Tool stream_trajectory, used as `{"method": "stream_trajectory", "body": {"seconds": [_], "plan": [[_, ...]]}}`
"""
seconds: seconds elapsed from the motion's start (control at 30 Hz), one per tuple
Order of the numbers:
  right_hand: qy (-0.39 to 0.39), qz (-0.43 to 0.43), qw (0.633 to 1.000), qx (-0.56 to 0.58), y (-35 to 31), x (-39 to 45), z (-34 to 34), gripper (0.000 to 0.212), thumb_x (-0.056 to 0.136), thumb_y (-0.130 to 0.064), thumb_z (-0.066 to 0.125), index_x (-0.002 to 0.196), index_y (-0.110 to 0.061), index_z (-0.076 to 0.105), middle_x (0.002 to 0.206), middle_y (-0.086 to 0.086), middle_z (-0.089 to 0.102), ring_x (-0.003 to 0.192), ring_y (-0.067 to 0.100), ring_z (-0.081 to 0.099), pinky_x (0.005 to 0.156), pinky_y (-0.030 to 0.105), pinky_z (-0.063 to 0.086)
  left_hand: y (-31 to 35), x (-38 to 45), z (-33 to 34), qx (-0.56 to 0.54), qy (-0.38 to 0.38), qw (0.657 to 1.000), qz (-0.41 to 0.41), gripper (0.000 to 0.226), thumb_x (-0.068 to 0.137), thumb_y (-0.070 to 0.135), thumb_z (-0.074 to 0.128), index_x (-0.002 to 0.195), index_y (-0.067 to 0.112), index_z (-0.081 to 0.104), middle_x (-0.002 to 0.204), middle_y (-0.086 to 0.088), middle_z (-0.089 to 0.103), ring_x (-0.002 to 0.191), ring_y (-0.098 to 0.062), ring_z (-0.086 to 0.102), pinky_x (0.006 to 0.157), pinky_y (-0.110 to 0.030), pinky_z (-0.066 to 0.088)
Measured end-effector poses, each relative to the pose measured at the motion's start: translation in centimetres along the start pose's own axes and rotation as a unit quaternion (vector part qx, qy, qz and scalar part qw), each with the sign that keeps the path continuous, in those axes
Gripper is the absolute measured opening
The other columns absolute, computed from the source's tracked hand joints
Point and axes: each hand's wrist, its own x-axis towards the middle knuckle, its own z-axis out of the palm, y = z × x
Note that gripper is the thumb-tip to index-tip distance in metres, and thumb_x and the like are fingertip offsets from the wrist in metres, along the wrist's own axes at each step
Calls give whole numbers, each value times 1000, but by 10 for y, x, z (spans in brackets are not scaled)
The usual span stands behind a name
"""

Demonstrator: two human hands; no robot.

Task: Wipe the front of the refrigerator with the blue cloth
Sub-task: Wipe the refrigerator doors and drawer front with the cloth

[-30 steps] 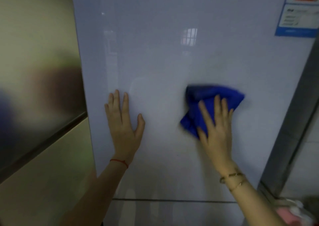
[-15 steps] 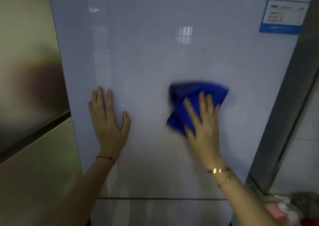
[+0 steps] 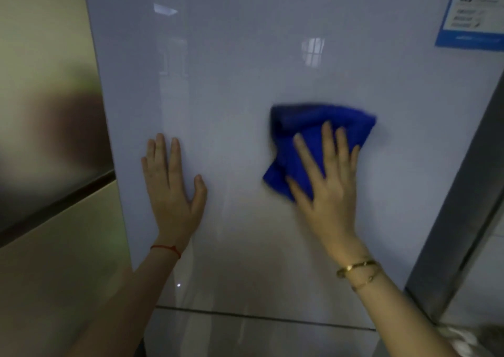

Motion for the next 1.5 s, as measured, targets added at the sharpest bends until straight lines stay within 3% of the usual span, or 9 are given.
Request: {"method": "stream_trajectory", "body": {"seconds": [0.17,0.3,0.4,0.5,0.67,0.9,1.2,1.4,1.5], "plan": [[-156,-102,981,-56,-9,-144,27,114,61,-29,85,150,-29,14,161,3,1,142,30,19,120,43,4,-10,-24,-5,-1,-14,1000,-1,60,99,22,47,150,-3,30,160,-23,23,152,-40,18,126,-53,12],[-61,-25,998,-14,-7,-110,23,70,83,-28,63,145,-25,32,159,11,11,148,26,2,121,43,-4,-35,-77,-14,10,-36,999,-11,60,97,21,50,150,-3,32,160,-25,24,151,-41,20,123,-58,18],[12,38,999,25,-41,-63,32,52,97,-37,46,146,-25,33,157,10,12,148,32,6,121,48,-1,-56,-113,-18,23,-36,999,-7,61,95,18,52,149,-4,33,159,-25,24,150,-41,21,122,-59,21],[4,-23,1000,10,-70,-91,54,55,96,-35,50,147,-25,32,157,11,15,147,33,10,121,46,-1,-81,-161,-22,29,-35,999,-14,64,95,19,53,152,-1,29,162,-20,20,152,-38,18,123,-56,20],[-88,-133,987,-18,-99,-280,108,73,80,-24,64,146,-28,34,156,4,23,147,26,14,122,41,4,-121,-265,-20,21,-29,999,3,63,96,21,50,152,0,29,163,-10,16,153,-32,16,127,-44,15],[-24,-36,992,122,-113,-350,115,47,98,-26,42,144,-22,38,157,4,23,148,23,13,122,39,2,-167,-406,-14,-35,-29,999,28,60,99,20,47,153,3,28,163,-9,18,154,-32,14,122,-59,22],[-80,-159,982,-64,-160,-529,184,70,82,-31,56,147,-28,31,156,9,23,147,30,14,121,46,8,-191,-443,-4,-61,33,996,59,56,100,15,48,151,0,31,161,-17,26,152,-34,20,123,-54,23],[45,-8,998,-33,-155,-406,164,56,96,-38,45,148,-26,29,157,16,18,146,34,10,121,45,2,-191,-443,-6,-74,34,995,59,56,99,15,49,150,-1,33,161,-17,27,153,-32,20,126,-46,21],[41,-49,998,-31,-187,-400,180,58,94,-41,47,147,-26,31,158,14,19,147,34,12,121,46,1,-193,-443,-6,-83,31,994,60,56,100,16,47,151,0,31,162,-15,26,153,-31,18,126,-46,20]]}}
